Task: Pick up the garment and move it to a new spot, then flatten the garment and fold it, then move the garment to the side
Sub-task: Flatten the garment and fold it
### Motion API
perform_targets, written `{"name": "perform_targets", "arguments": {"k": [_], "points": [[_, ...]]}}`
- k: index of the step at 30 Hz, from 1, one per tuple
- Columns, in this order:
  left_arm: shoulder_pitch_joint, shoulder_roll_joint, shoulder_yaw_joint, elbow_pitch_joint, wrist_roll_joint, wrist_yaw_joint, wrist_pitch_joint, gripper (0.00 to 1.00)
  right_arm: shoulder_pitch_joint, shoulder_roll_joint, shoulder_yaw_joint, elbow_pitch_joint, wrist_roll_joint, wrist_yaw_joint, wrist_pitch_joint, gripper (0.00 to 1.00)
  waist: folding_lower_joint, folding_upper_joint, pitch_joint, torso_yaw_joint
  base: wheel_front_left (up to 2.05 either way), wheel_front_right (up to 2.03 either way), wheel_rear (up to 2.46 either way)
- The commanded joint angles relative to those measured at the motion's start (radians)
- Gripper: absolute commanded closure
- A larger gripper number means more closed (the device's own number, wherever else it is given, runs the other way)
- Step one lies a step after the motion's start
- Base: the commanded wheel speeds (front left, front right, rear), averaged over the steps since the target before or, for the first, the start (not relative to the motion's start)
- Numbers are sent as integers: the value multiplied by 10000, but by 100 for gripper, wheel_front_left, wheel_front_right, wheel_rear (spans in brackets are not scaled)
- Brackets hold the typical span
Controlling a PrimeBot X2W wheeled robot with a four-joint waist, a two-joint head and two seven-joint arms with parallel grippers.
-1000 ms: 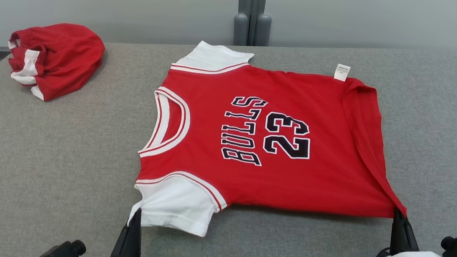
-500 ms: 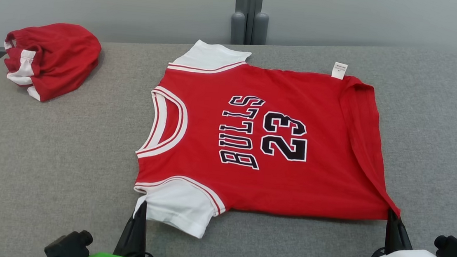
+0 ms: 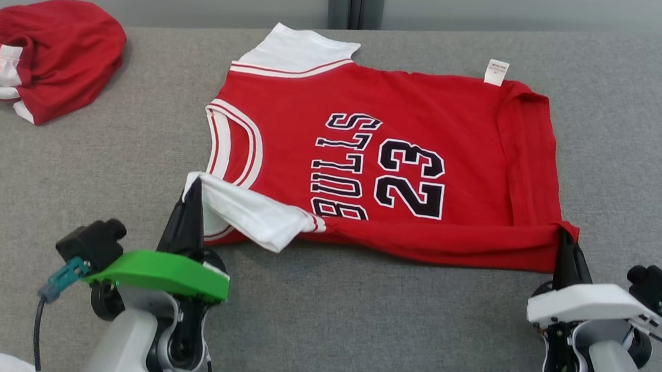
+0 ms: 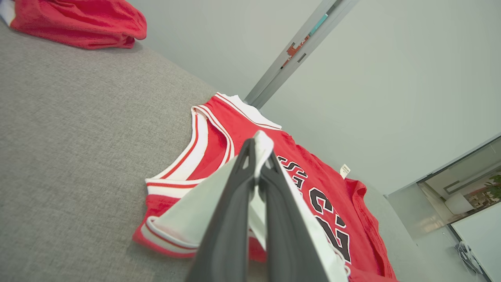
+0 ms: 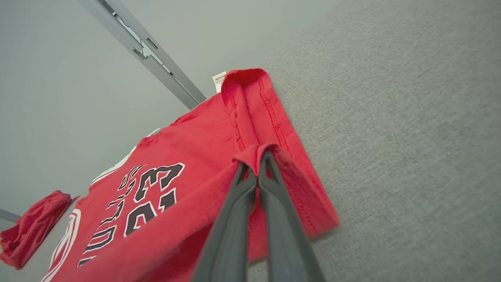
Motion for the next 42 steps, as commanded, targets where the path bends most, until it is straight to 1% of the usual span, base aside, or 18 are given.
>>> {"name": "perform_targets", "arguments": {"k": [1, 8, 12, 17, 18, 19, 20, 21, 24, 29, 31, 34, 36, 39, 42], "points": [[-543, 17, 35, 274, 36, -86, -142, 100, -413, -31, 10, 107, 54, 0, -29, 100, 1, 0, 596, -161, 0, 0, 0], [-2443, -3, 131, 1842, 425, -505, -525, 100, -1874, -31, -86, 833, -208, 0, -29, 100, 1, 0, 1687, -318, 0, 0, 0], [-3252, -22, 251, 2562, 564, -728, -614, 100, -2390, -31, -80, 940, -408, 0, -29, 100, 1, 0, 2168, -354, 0, 0, 0], [-3966, -40, 484, 3337, 693, -717, -640, 100, -2735, -32, -69, 991, -637, 0, -29, 100, 1, 0, 2458, -445, 0, 0, 0], [-4044, -40, 542, 3383, 719, -722, -643, 89, -2772, -32, -88, 993, -664, 0, -29, 96, 1, 0, 2481, -451, 0, 0, 0], [-4111, -44, 577, 3439, 754, -721, -643, 67, -2816, -34, -120, 983, -674, 0, -29, 72, 1, 0, 2498, -455, 0, 0, 0], [-4168, -47, 586, 3416, 767, -762, -640, 26, -2849, -34, -142, 917, -741, 0, -29, 0, 1, 0, 2503, -458, 0, 0, 0], [-4218, -49, 567, 3351, 764, -813, -638, 0, -2862, -31, -130, 855, -813, 0, -29, 0, 1, 0, 2501, -460, 0, 0, 0], [-4259, -47, 507, 3132, 789, -843, -638, 0, -2839, -29, -156, 696, -820, 0, -29, 0, 1, 0, 2465, -461, 0, 0, 0], [-3951, -48, 361, 2677, 755, -850, -628, 0, -2620, -29, -236, 172, -1390, 0, -29, 0, 1, 0, 2295, -433, 0, 0, 0], [-3810, -49, 224, 2519, 881, -885, -627, 0, -2463, -29, -257, -72, -1796, 0, -29, 0, 1, 0, 2200, -402, 0, 0, 0], [-3573, 4, -86, 2382, 1267, -920, -627, 0, -2127, -32, -440, -553, -2698, 0, -29, 0, 1, 0, 1956, -326, 0, 0, 0], [-3452, 210, -258, 2308, 1429, -897, -488, 0, -1894, -32, -562, -777, -3122, 0, -29, 0, 1, 0, 1779, -275, 0, 0, 0], [-3179, 636, -559, 2006, 1829, -697, 32, 0, -1485, -27, -753, -1071, -4013, 0, -27, 0, 1, 0, 1495, -185, 0, 0, 0], [-2750, 1201, -741, 1535, 2021, -229, 1053, 0, -930, -31, -895, -1505, -4875, 0, 554, 0, 1, 0, 1215, -76, 0, 0, 0]]}}
